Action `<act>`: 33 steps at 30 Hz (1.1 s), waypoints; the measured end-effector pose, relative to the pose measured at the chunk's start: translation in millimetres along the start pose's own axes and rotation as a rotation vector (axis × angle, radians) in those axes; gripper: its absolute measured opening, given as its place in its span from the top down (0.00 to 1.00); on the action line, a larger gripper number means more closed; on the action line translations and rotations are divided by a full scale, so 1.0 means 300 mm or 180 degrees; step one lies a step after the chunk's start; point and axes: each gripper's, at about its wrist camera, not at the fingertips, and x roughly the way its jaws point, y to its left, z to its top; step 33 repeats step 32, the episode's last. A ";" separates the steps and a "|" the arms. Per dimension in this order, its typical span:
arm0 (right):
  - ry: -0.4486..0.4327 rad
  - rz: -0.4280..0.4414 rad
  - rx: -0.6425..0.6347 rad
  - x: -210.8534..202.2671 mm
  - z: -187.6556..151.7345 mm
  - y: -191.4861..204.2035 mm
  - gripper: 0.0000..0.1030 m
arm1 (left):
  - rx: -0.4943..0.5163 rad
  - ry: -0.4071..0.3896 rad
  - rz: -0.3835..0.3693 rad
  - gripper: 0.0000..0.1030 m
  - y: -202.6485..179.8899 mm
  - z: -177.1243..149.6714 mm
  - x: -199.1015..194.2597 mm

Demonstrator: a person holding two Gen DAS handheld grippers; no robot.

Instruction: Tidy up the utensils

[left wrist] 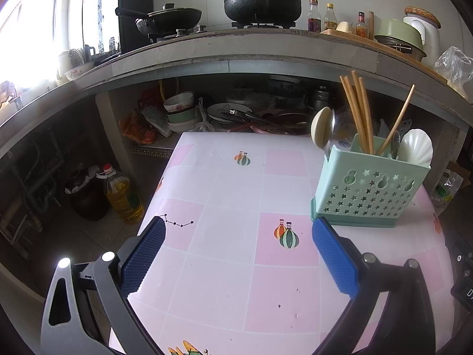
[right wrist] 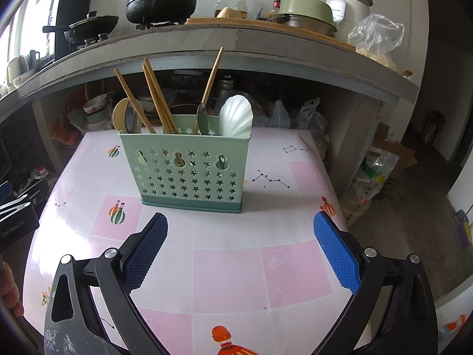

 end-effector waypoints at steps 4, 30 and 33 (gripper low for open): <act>0.0003 0.0003 0.0002 0.001 0.000 0.001 0.08 | -0.0001 0.0003 0.0003 0.05 0.000 -0.001 0.001; -0.0002 0.0018 -0.0002 -0.001 0.001 0.000 0.08 | -0.0013 0.0048 -0.0047 0.05 0.001 -0.005 0.002; -0.0004 0.0022 -0.0005 -0.002 0.003 0.000 0.08 | -0.0016 0.0046 -0.0052 0.06 0.003 -0.004 0.003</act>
